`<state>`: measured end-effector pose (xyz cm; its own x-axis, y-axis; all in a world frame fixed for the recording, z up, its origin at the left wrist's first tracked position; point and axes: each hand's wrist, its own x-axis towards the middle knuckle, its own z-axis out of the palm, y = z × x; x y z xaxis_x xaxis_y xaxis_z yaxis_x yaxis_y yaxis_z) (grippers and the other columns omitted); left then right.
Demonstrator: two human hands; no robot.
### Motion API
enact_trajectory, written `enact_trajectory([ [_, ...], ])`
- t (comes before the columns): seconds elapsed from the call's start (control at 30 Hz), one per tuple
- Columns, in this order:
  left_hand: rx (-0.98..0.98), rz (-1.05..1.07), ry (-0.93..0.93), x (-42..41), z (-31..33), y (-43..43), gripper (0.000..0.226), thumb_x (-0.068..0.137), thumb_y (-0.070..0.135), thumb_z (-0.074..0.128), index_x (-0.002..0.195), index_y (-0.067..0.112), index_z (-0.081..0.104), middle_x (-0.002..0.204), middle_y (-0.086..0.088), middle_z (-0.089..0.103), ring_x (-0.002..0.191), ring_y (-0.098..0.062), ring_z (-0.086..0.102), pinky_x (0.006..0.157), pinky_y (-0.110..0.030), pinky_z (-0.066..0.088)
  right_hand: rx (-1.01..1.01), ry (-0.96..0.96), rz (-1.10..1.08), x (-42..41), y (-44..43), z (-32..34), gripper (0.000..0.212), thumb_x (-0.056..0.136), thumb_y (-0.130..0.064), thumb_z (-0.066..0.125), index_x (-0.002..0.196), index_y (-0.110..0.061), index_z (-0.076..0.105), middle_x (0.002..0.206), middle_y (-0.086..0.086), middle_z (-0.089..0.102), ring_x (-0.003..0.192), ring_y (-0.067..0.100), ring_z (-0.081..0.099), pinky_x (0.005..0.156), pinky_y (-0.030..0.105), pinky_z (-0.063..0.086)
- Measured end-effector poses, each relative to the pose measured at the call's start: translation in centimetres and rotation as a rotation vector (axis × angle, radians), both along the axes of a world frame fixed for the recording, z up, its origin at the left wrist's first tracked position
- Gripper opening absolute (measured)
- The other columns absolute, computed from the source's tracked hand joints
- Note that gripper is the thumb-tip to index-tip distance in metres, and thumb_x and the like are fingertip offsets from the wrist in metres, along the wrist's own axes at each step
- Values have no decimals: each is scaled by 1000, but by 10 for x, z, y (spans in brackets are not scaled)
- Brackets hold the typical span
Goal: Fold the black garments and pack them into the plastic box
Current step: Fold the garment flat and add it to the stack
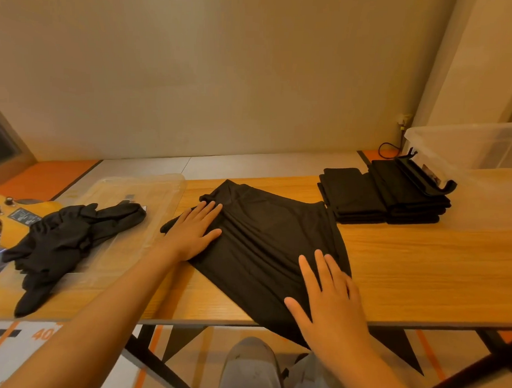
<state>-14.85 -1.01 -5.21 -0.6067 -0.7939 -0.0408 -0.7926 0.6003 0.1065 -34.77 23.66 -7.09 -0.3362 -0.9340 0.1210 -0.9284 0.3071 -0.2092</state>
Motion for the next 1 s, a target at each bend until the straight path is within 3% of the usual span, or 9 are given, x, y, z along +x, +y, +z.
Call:
enact_trajectory([
  [0.1,18,-59,241,11,2,33,60,100,45,35,152,32,7,158,13,2,146,-5,-2,118,-28,-1,-181,132,164,8,8,5,72,87,-68,24,137,-20,46,142,5,49,135,23,34,108,37,19],
  [0.23,78,10,206,43,-4,58,67,97,48,41,151,34,5,159,11,0,145,-5,-5,116,-26,-2,-103,203,323,33,14,-24,108,50,-78,69,134,-16,44,135,8,56,128,26,47,106,42,27],
  [0.33,105,74,104,60,-15,69,83,84,77,20,151,32,-1,160,5,-5,143,-5,-9,114,-26,-5,-74,175,315,35,8,-36,113,39,-47,94,136,-14,44,133,12,58,126,30,50,105,44,36],
  [0.43,49,111,107,70,-23,91,99,69,88,-2,151,32,-3,160,5,-4,145,-9,-8,116,-28,-2,-189,176,326,24,11,-38,96,45,-13,92,133,-14,54,132,11,59,123,29,55,103,41,40],
  [0.53,-24,185,139,76,-24,124,94,72,83,0,151,33,0,160,6,1,147,-10,-2,116,-30,3,-210,229,369,6,19,-38,89,53,-24,90,134,-14,54,137,9,55,129,26,49,108,40,22],
  [0.67,-123,157,194,85,-25,154,97,72,86,25,152,32,16,156,5,26,142,-16,24,113,-35,23,-228,269,425,-15,28,-43,92,58,-39,87,137,-16,45,140,9,51,133,23,37,107,42,24],
  [0.83,-267,-41,32,110,-35,140,88,79,70,46,148,17,32,153,-2,31,141,-22,28,118,-37,15,-351,304,489,-39,33,-44,89,50,-1,87,128,-13,46,123,12,50,120,29,43,104,43,39],
  [0.93,-338,-32,53,117,-40,143,66,84,48,52,140,14,43,144,-9,46,128,-29,49,109,-43,32,-359,308,530,-50,40,-44,99,45,9,86,132,-13,44,127,13,51,122,28,43,102,43,36],
  [1.0,-422,-23,58,119,-42,149,58,84,42,53,134,13,50,135,-12,56,119,-32,57,106,-43,30,-348,310,543,-57,47,-45,98,49,10,84,134,-14,43,131,12,57,127,25,41,108,43,33],
])
